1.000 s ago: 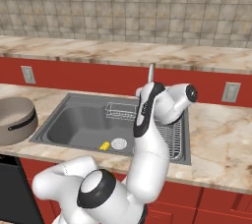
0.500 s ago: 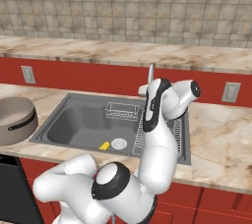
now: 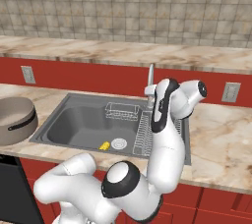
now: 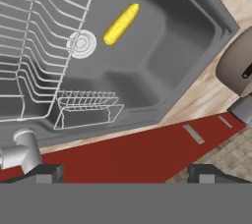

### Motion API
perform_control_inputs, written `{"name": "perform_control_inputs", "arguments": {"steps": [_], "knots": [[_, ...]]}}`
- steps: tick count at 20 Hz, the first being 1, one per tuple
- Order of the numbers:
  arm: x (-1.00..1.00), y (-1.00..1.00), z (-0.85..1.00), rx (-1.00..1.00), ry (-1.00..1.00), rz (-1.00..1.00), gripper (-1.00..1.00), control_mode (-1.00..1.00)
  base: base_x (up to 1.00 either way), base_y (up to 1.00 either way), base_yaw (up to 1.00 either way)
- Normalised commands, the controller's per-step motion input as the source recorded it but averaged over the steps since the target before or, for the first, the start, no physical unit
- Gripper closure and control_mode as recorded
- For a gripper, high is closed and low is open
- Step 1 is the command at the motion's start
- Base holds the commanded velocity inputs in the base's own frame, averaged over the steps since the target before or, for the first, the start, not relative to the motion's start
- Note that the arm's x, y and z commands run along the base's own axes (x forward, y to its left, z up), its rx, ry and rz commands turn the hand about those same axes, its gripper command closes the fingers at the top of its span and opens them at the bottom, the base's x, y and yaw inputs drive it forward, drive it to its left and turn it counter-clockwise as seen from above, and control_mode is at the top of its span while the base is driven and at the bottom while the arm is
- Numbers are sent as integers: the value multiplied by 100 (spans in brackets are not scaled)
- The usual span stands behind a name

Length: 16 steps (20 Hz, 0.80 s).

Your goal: Dump the corn from the pot into the sink. Then turn on the water and wash the corn. Then turn off the water and put the corn back in the pot.

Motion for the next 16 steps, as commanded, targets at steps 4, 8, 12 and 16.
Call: {"name": "perform_control_inputs", "arguments": {"steps": [4,8,12,16], "knots": [[18,-17,-36,-13,-11,6,-100,-100,0,0,0],[19,-6,-32,-13,-10,2,-100,-100,0,0,0],[29,0,-19,-10,-6,0,-100,-100,0,0,0],[37,-6,-14,-5,-6,0,-100,-100,0,0,0]]}}
